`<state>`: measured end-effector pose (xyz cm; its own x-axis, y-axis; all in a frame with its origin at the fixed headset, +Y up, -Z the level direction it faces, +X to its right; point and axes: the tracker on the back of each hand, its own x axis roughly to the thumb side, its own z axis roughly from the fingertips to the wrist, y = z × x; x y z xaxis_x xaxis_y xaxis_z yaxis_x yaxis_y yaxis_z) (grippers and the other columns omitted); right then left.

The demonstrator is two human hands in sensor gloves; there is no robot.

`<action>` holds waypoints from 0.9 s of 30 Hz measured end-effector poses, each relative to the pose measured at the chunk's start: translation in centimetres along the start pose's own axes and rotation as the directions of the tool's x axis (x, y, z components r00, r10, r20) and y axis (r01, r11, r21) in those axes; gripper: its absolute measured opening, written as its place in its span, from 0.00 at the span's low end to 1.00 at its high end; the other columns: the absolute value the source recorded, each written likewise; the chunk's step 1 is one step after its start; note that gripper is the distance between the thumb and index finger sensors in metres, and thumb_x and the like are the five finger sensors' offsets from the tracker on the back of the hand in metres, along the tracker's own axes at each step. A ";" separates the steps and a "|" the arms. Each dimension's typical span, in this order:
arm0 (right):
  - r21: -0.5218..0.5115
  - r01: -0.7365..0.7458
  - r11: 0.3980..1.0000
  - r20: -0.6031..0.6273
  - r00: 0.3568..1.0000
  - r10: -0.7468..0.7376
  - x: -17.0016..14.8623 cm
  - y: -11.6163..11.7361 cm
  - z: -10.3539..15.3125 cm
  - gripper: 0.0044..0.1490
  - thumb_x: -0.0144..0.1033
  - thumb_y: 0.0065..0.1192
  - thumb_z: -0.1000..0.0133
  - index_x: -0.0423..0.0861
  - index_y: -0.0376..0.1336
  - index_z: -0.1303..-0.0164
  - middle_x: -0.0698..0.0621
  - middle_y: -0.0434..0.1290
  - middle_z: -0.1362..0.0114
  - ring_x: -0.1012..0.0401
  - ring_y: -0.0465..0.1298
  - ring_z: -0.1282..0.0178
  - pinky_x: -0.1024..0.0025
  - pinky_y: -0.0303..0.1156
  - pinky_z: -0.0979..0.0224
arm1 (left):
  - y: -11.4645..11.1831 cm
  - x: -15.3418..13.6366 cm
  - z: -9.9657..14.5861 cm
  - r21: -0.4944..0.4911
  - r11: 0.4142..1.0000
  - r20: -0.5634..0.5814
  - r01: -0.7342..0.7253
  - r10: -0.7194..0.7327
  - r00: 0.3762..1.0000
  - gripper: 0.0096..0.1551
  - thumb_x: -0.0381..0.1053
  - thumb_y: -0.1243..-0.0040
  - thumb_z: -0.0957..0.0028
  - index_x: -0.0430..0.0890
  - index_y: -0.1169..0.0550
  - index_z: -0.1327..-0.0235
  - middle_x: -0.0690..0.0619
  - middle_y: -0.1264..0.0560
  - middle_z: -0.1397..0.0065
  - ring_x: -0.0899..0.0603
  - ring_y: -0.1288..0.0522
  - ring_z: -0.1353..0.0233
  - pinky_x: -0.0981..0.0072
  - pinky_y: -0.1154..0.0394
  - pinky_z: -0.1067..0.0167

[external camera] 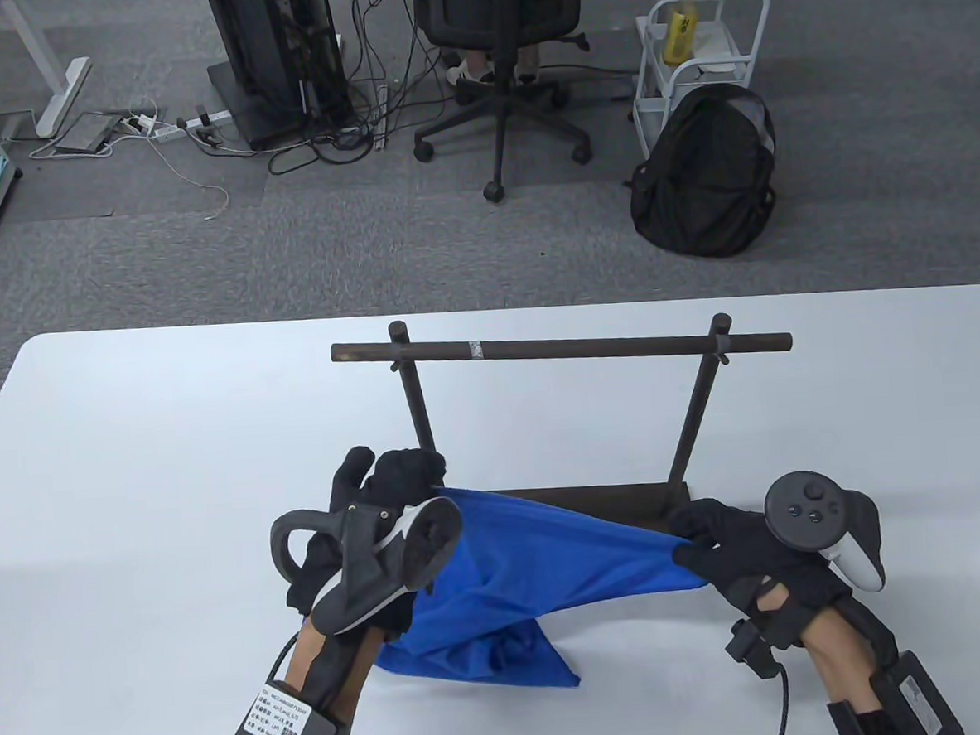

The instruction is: Drape rectangular towel over desktop hanging rack bar

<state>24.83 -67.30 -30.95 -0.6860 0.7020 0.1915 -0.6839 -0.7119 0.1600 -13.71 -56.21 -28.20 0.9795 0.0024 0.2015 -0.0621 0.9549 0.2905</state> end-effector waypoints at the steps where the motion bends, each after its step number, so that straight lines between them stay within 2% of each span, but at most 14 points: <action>1: -0.012 0.005 1.000 0.007 1.000 -0.005 0.4 -0.2 0.2 0.31 0.41 0.78 0.56 0.48 0.69 0.43 0.51 0.82 0.51 0.54 0.80 0.34 0.42 0.63 0.26 | -0.3 -0.4 0.0 -0.002 0.999 0.001 -0.055 0.055 0.999 0.22 0.52 0.30 0.55 0.60 0.23 0.48 0.57 0.17 0.40 0.57 0.05 0.55 0.58 0.20 0.34; 3: -0.116 -0.065 0.991 0.053 0.996 0.072 2.2 -1.1 1.1 0.30 0.42 0.78 0.56 0.49 0.69 0.44 0.51 0.82 0.51 0.55 0.81 0.35 0.43 0.64 0.26 | -1.0 -1.6 -0.1 -0.030 0.990 -0.028 -0.135 0.134 0.991 0.19 0.50 0.31 0.54 0.63 0.20 0.49 0.56 0.18 0.39 0.56 0.07 0.56 0.55 0.21 0.34; 6: -0.291 -0.093 0.952 0.137 0.981 0.137 4.8 -2.7 2.7 0.27 0.43 0.77 0.55 0.52 0.71 0.46 0.52 0.82 0.51 0.56 0.81 0.34 0.44 0.64 0.26 | -1.5 -3.5 0.1 0.012 0.978 -0.074 -0.208 0.208 0.975 0.17 0.50 0.31 0.54 0.68 0.16 0.53 0.56 0.18 0.39 0.56 0.08 0.57 0.54 0.21 0.34; 9: -0.369 -0.133 0.920 0.195 0.957 0.216 6.7 -3.8 3.8 0.24 0.42 0.78 0.55 0.52 0.73 0.48 0.52 0.83 0.52 0.57 0.81 0.34 0.44 0.64 0.25 | -1.7 -4.8 0.5 0.036 0.958 -0.046 -0.283 0.284 0.958 0.15 0.50 0.29 0.54 0.70 0.13 0.58 0.55 0.16 0.40 0.54 0.09 0.60 0.50 0.22 0.35; 11: -0.428 -0.155 0.890 0.218 0.938 0.268 7.7 -4.4 4.0 0.25 0.42 0.78 0.56 0.51 0.73 0.49 0.52 0.83 0.53 0.57 0.82 0.35 0.44 0.64 0.25 | -1.4 -5.1 0.9 0.039 0.967 -0.024 -0.251 0.253 0.967 0.15 0.51 0.28 0.55 0.70 0.12 0.59 0.55 0.16 0.41 0.54 0.09 0.60 0.50 0.22 0.34; 13: -0.485 -0.141 0.863 0.228 0.932 0.280 8.3 -5.1 3.9 0.25 0.41 0.78 0.56 0.51 0.73 0.49 0.51 0.83 0.53 0.57 0.82 0.35 0.44 0.64 0.25 | -0.7 -5.6 1.3 0.113 0.957 -0.014 -0.266 0.270 0.963 0.15 0.52 0.27 0.56 0.70 0.12 0.58 0.56 0.15 0.42 0.55 0.09 0.61 0.49 0.22 0.34; 16: -0.556 -0.072 0.828 0.253 0.934 0.252 9.1 -6.3 4.1 0.25 0.40 0.77 0.56 0.51 0.74 0.48 0.51 0.83 0.52 0.57 0.82 0.35 0.44 0.64 0.25 | 1.0 -6.3 2.0 0.227 0.906 -0.001 -0.356 0.366 0.931 0.17 0.52 0.28 0.56 0.67 0.13 0.54 0.56 0.15 0.42 0.54 0.09 0.61 0.47 0.24 0.33; 18: -0.558 -0.072 0.827 0.274 0.924 0.265 10.4 -7.1 4.5 0.25 0.40 0.77 0.55 0.50 0.73 0.48 0.50 0.83 0.52 0.56 0.82 0.35 0.44 0.64 0.25 | 2.4 -6.3 2.5 0.308 0.897 -0.011 -0.317 0.337 0.942 0.23 0.53 0.28 0.56 0.60 0.18 0.45 0.55 0.14 0.42 0.55 0.09 0.62 0.48 0.24 0.32; 19: -0.554 -0.080 0.828 0.285 0.917 0.279 11.0 -7.3 4.8 0.25 0.40 0.76 0.55 0.50 0.73 0.47 0.50 0.83 0.52 0.56 0.82 0.35 0.44 0.64 0.25 | 2.9 -6.1 2.6 0.332 0.899 -0.005 -0.284 0.303 0.953 0.24 0.53 0.29 0.56 0.59 0.19 0.44 0.55 0.15 0.42 0.55 0.09 0.62 0.48 0.24 0.32; 21: -0.576 -0.117 0.809 0.305 0.888 0.345 13.3 -8.5 5.5 0.25 0.40 0.76 0.55 0.51 0.73 0.47 0.51 0.83 0.51 0.56 0.81 0.35 0.44 0.64 0.25 | 4.7 -5.9 2.7 0.375 0.914 -0.021 -0.152 0.172 0.985 0.24 0.54 0.31 0.56 0.59 0.20 0.43 0.56 0.15 0.42 0.56 0.10 0.61 0.49 0.25 0.31; 25: -0.625 -0.131 0.769 0.285 0.879 0.382 16.4 -11.8 5.2 0.25 0.38 0.75 0.54 0.51 0.72 0.45 0.51 0.82 0.49 0.56 0.80 0.32 0.45 0.62 0.24 | 7.5 -6.4 1.8 0.476 0.863 -0.034 -0.169 0.209 0.977 0.21 0.56 0.33 0.55 0.60 0.17 0.48 0.57 0.15 0.46 0.54 0.10 0.60 0.48 0.26 0.31; 27: -0.610 -0.127 0.782 0.280 0.889 0.362 17.5 -13.1 4.4 0.25 0.36 0.74 0.53 0.51 0.71 0.44 0.50 0.81 0.46 0.55 0.78 0.29 0.44 0.60 0.22 | 8.6 -6.3 1.0 0.513 0.848 -0.050 -0.135 0.187 0.981 0.19 0.57 0.33 0.55 0.66 0.17 0.50 0.58 0.15 0.45 0.54 0.10 0.58 0.47 0.26 0.30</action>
<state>22.89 -45.81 -25.48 -0.7882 0.3604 0.4989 -0.5995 -0.6328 -0.4900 -20.59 -48.33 -26.00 0.9590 0.1953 0.2052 -0.2833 0.6568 0.6989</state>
